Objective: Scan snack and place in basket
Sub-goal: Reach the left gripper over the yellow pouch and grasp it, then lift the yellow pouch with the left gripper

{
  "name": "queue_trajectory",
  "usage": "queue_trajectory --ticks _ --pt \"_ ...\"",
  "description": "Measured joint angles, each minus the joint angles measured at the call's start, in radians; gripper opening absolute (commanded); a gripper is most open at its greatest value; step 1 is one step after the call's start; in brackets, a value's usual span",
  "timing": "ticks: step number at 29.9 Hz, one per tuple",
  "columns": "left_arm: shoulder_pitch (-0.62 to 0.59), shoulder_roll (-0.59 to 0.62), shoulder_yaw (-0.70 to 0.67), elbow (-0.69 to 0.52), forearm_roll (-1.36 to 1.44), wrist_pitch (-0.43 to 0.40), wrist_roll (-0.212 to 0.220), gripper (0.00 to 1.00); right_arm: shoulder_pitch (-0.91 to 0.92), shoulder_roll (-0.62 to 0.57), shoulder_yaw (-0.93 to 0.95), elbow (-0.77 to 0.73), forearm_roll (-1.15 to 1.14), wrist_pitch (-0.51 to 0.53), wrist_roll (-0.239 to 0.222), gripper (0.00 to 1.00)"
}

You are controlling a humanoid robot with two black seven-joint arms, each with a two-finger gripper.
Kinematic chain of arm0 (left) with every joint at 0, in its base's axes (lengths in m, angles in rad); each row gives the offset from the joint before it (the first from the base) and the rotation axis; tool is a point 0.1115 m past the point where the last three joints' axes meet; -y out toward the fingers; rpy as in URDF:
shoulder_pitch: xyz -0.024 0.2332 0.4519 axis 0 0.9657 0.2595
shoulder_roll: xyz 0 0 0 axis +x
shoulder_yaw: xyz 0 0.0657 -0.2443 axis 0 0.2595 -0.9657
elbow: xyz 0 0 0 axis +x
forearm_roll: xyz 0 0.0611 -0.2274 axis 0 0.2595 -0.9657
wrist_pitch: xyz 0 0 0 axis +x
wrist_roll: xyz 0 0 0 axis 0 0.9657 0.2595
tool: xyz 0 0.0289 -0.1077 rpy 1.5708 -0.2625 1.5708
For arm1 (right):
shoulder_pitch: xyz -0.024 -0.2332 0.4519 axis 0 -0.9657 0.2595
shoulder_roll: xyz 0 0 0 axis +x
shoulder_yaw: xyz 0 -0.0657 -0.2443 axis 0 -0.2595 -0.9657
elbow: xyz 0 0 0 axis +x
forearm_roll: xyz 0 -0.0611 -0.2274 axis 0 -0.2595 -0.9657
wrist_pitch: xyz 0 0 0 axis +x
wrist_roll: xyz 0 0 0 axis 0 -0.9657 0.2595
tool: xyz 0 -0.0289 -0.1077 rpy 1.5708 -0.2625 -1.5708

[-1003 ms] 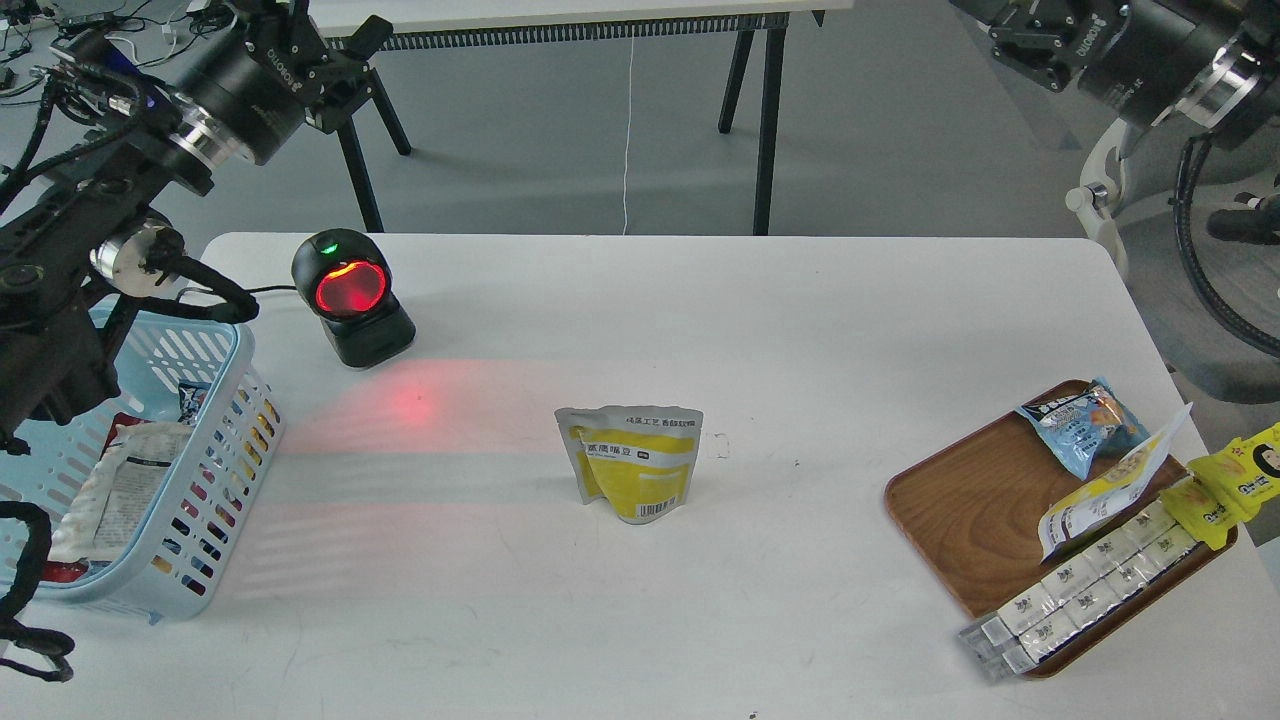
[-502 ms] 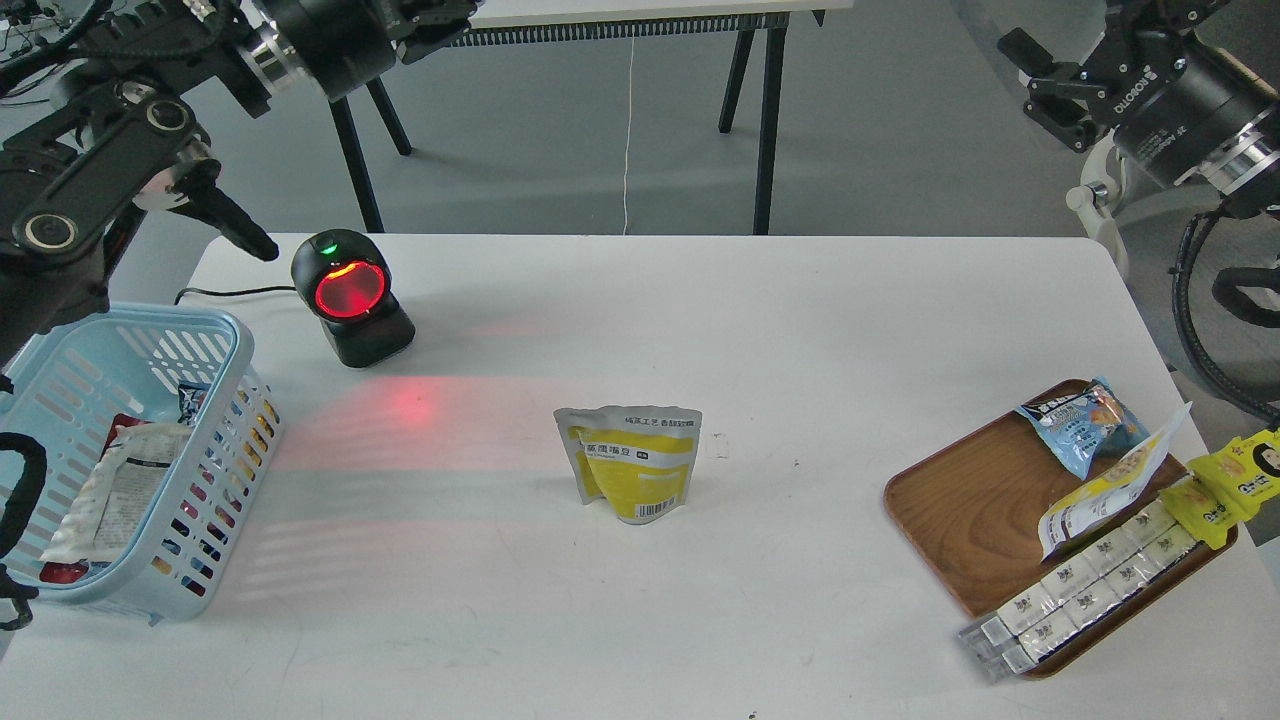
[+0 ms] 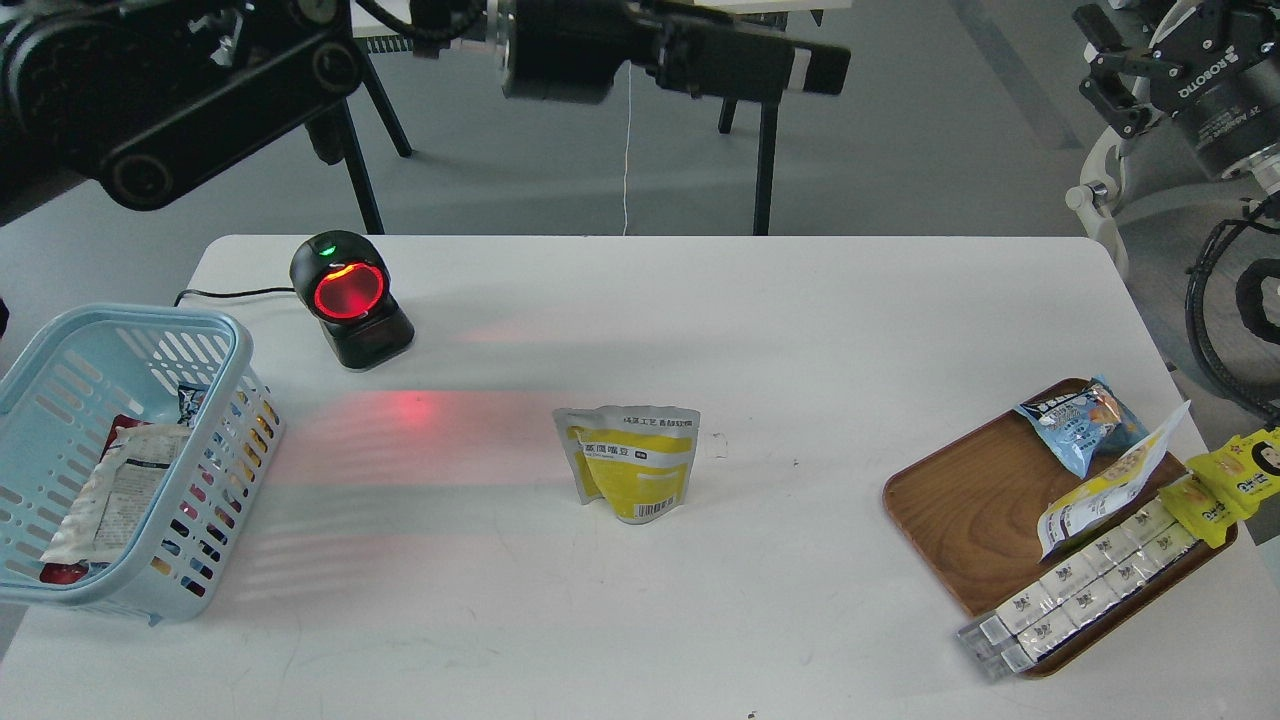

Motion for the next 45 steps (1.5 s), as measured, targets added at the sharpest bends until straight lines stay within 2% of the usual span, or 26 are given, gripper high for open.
queue_trajectory --ticks 5,14,28,40,45 --pt "0.06 -0.043 0.09 -0.005 0.092 0.0 0.0 1.0 -0.012 0.003 0.0 0.0 0.018 0.0 0.0 0.99" --pt "0.193 -0.049 0.104 -0.024 0.219 0.021 0.0 1.0 -0.024 0.003 -0.008 0.001 0.019 0.0 0.0 0.99" --pt "0.255 -0.007 0.143 -0.016 0.316 0.106 0.0 0.99 -0.039 0.003 0.001 0.005 0.019 0.0 0.0 0.99" --pt "0.318 0.028 0.151 -0.017 0.346 0.113 0.0 0.97 -0.052 0.003 0.003 0.008 0.019 0.0 0.0 0.99" --pt "0.33 0.048 0.176 -0.019 0.361 0.119 0.0 0.81 -0.055 0.003 0.004 0.008 0.019 0.0 0.0 0.99"
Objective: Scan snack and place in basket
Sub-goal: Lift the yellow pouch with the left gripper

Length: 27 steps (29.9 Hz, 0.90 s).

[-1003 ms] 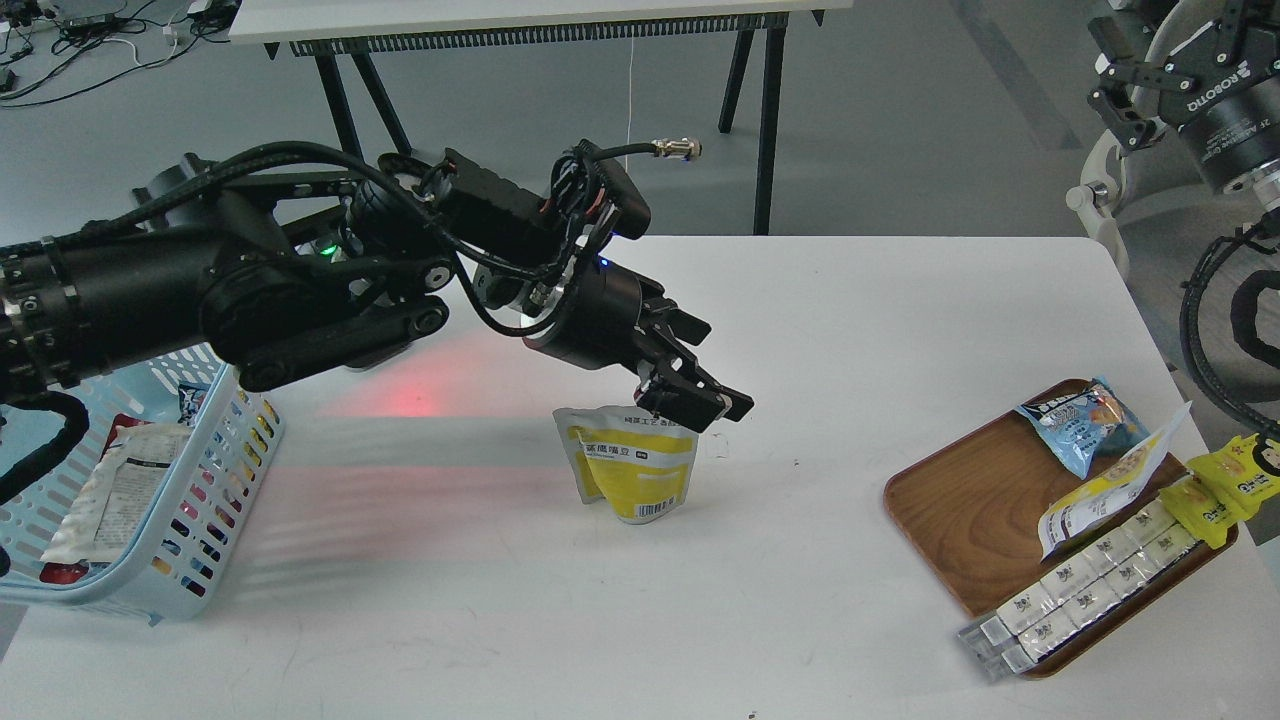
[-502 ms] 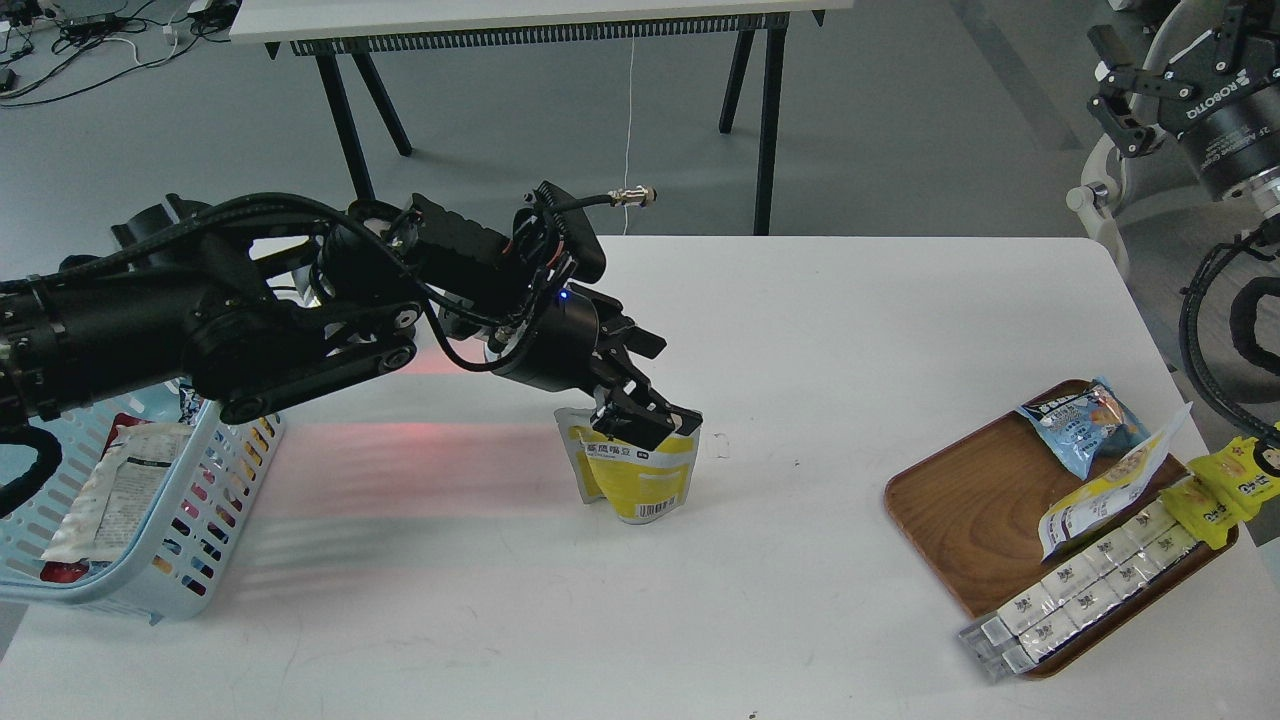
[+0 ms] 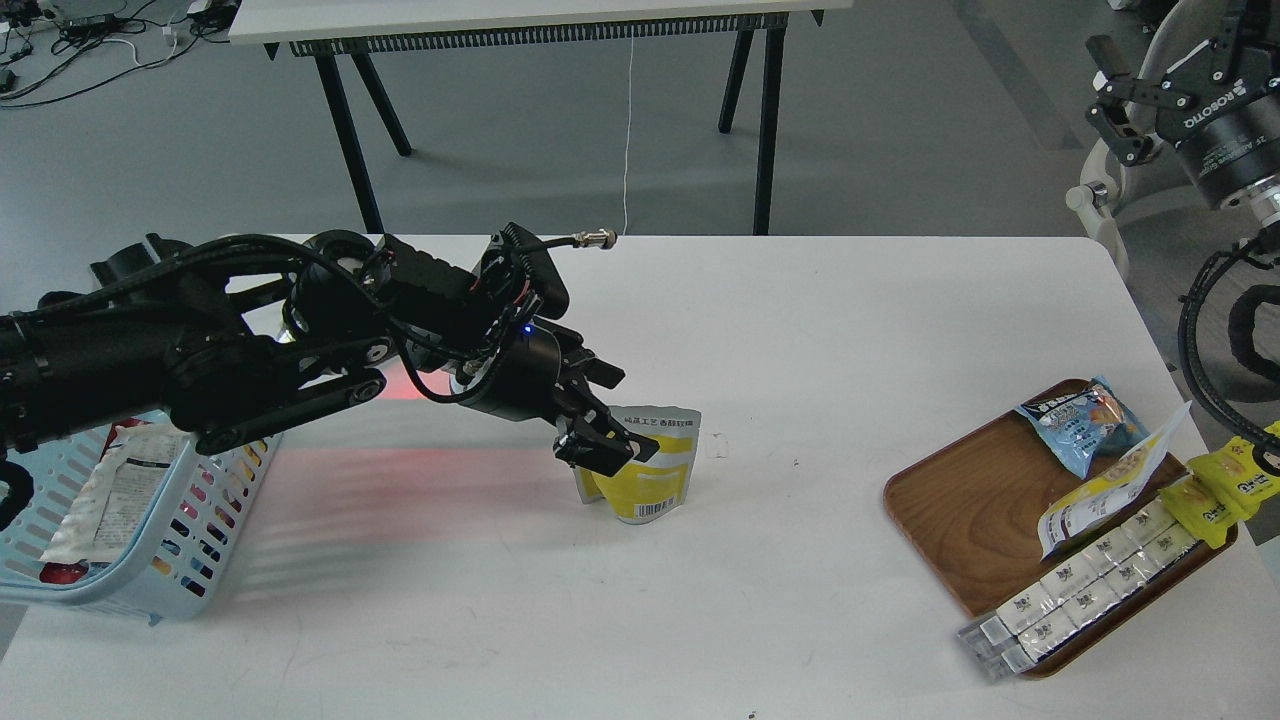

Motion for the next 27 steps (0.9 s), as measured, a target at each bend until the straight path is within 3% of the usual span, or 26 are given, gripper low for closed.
queue_trajectory --ticks 2,12,15,21,27 --pt "0.005 0.004 0.002 -0.003 0.001 0.013 0.0 0.71 0.0 0.0 0.001 0.0 0.0 0.0 0.0 0.99" --pt "0.022 0.028 0.004 -0.033 0.003 0.045 0.0 0.49 -0.009 -0.002 0.001 -0.002 0.0 0.0 0.0 0.99" --pt "0.022 0.036 0.004 -0.038 0.003 0.045 0.0 0.47 -0.013 -0.003 0.001 -0.002 0.0 0.0 0.0 0.99" --pt "0.022 0.038 0.005 -0.039 0.004 0.045 0.0 0.27 -0.014 -0.003 0.001 -0.002 0.0 0.0 0.0 0.99" --pt "0.024 0.031 0.004 -0.039 0.004 0.06 0.0 0.22 -0.014 -0.003 0.001 -0.004 0.0 0.0 0.0 0.99"
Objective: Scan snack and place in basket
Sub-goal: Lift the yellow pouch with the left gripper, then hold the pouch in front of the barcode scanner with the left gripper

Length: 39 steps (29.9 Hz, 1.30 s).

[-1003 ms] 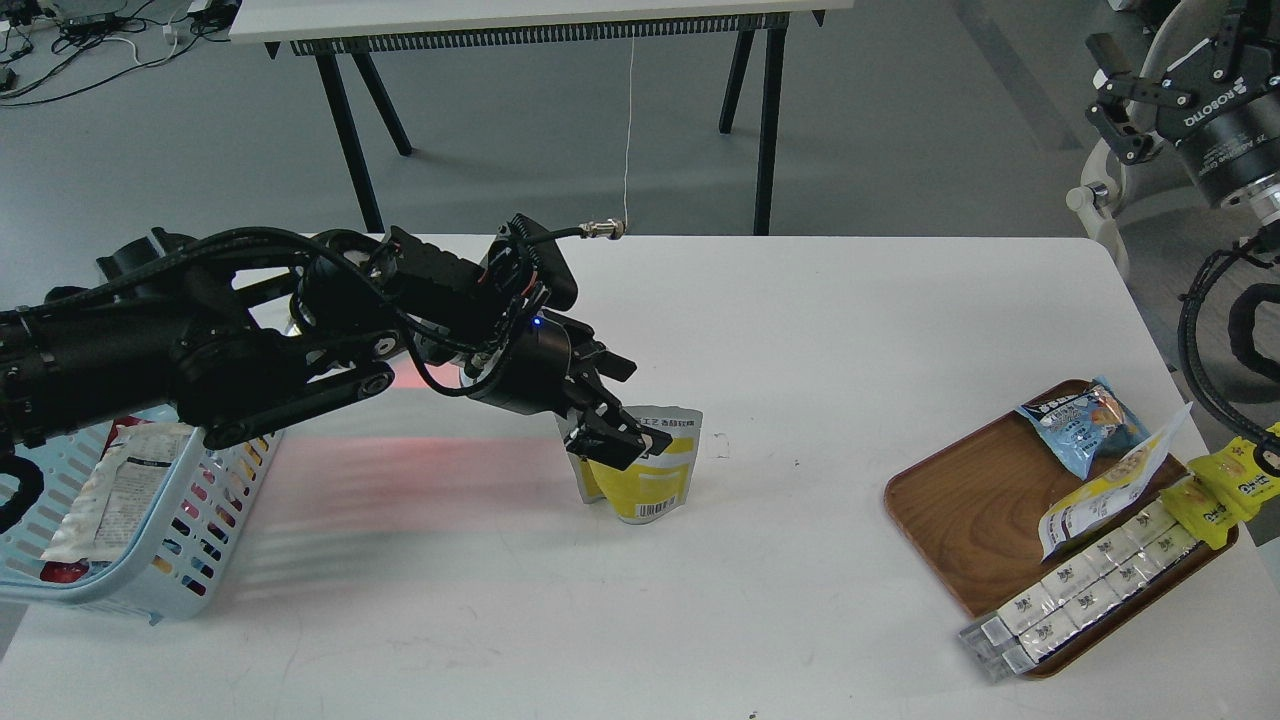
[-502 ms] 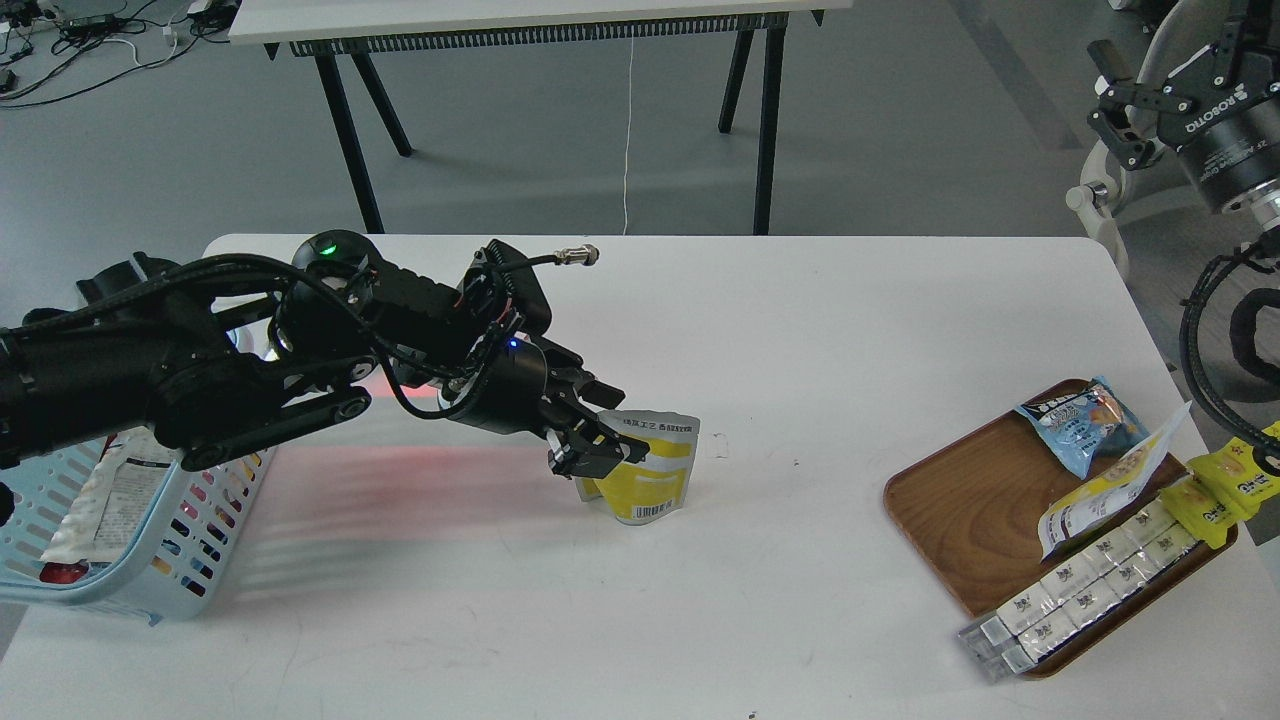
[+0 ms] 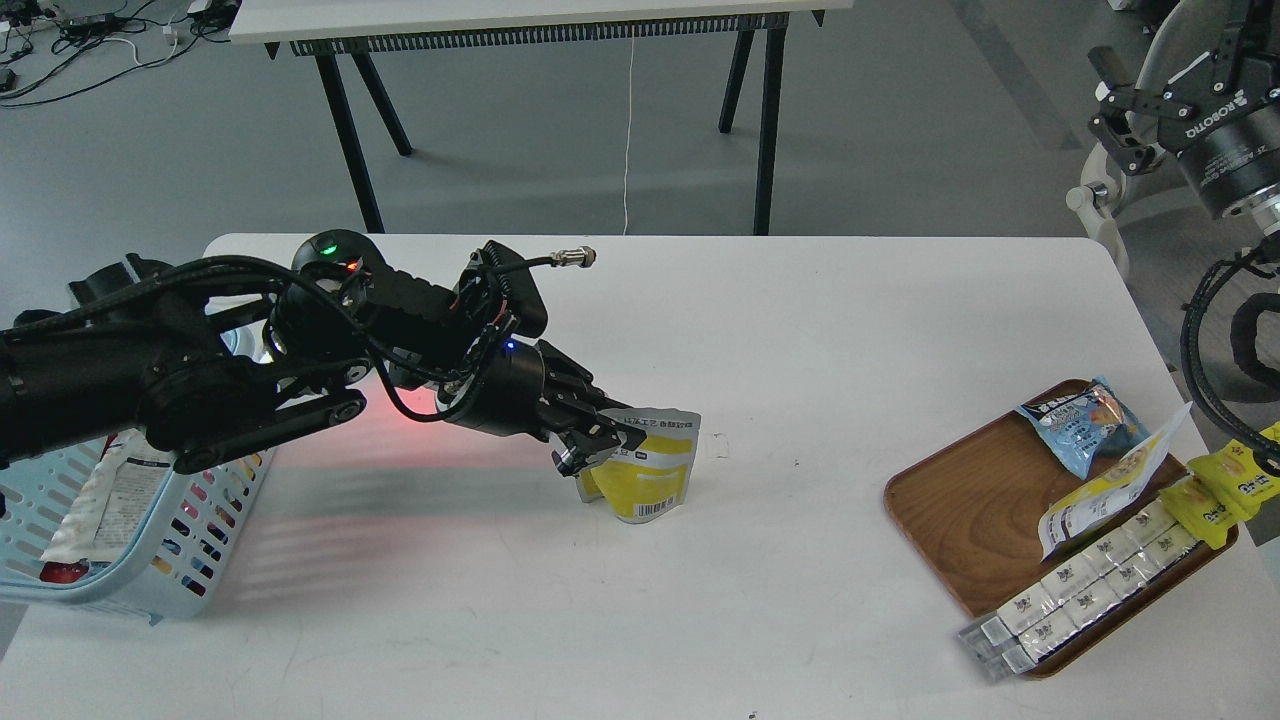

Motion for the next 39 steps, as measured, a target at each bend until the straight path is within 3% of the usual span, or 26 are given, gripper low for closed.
queue_trajectory --ticks 3,11,28,39 --pt "0.0 -0.001 0.0 0.0 0.0 0.002 0.0 0.11 0.0 0.0 0.0 -0.002 0.0 0.0 0.0 0.99" --pt "0.001 -0.001 0.0 0.0 0.001 0.004 0.0 0.0 0.0 0.0 0.003 -0.005 0.0 0.0 0.0 0.99" --pt "0.005 0.032 -0.017 -0.035 -0.001 0.017 0.0 0.0 -0.002 -0.001 0.004 -0.007 0.0 0.0 0.0 0.99" --pt "-0.025 0.139 -0.067 -0.038 0.002 0.011 0.0 0.0 -0.013 -0.001 0.004 -0.006 0.0 0.0 0.0 0.99"
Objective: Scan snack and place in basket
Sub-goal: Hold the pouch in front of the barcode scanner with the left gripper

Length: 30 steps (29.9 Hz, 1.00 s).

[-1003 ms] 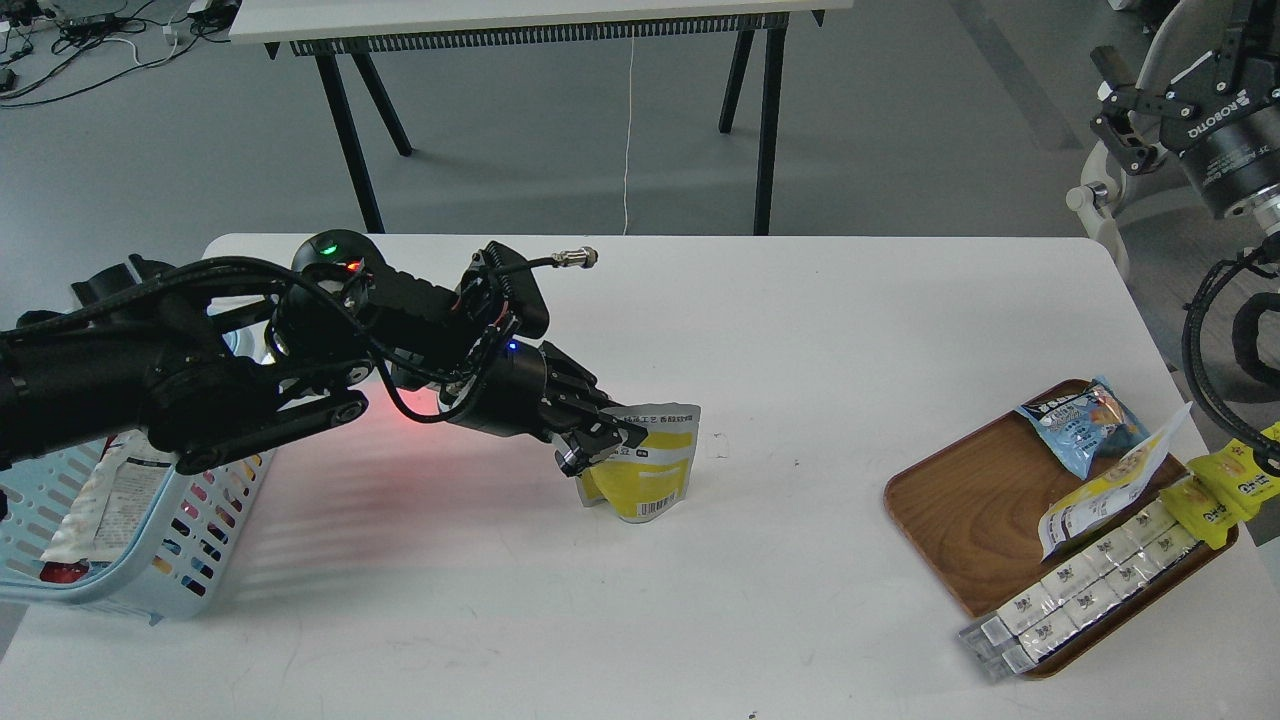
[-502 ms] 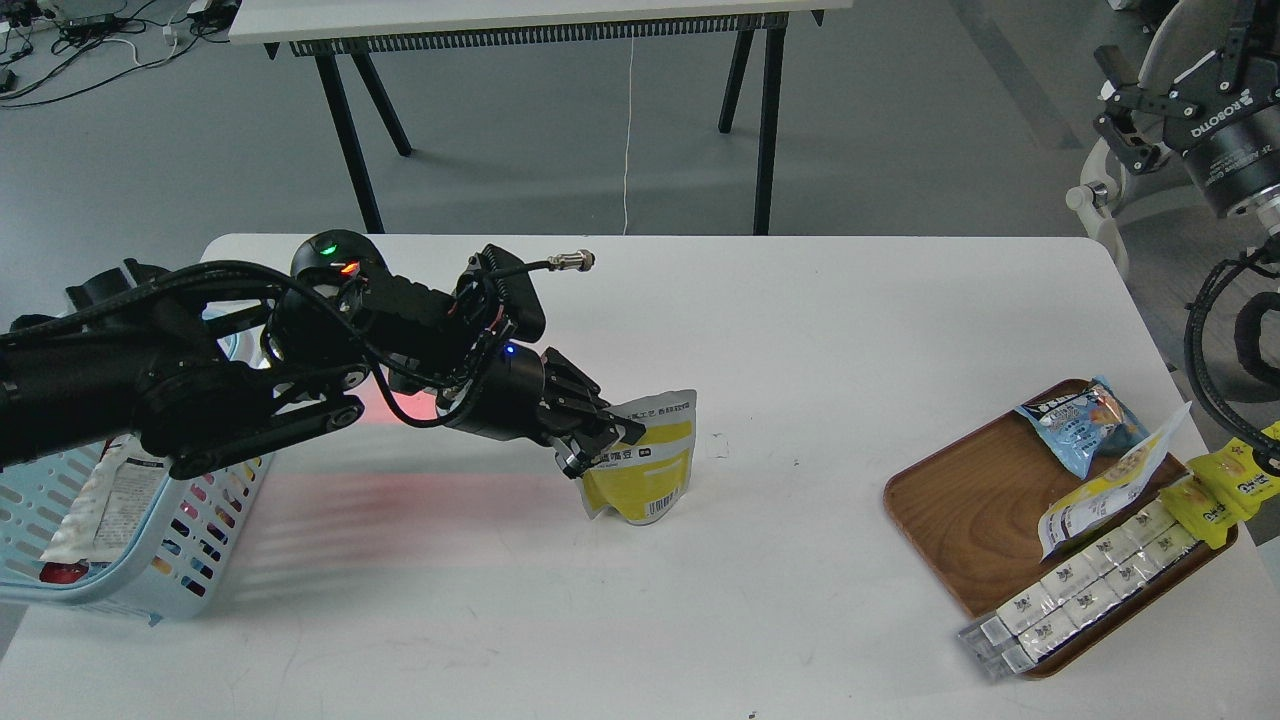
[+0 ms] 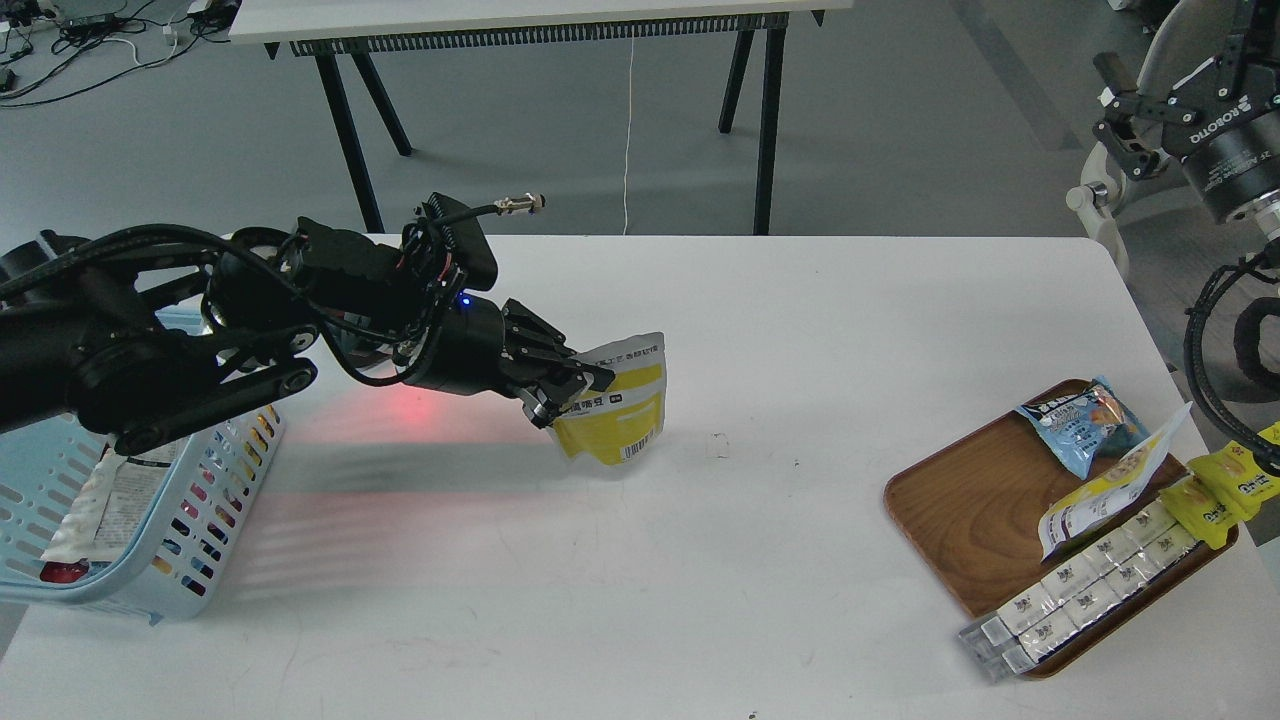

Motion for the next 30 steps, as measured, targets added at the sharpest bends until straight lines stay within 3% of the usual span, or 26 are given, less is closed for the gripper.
queue_trajectory --ticks 13,30 --pt "-0.037 0.177 -0.063 -0.031 0.033 0.006 0.0 0.0 -0.006 -0.003 0.003 0.001 0.0 0.0 0.0 0.99" --pt "-0.03 0.221 -0.064 -0.027 0.099 0.005 0.0 0.0 -0.006 -0.002 0.01 0.002 0.0 0.0 0.0 0.99"
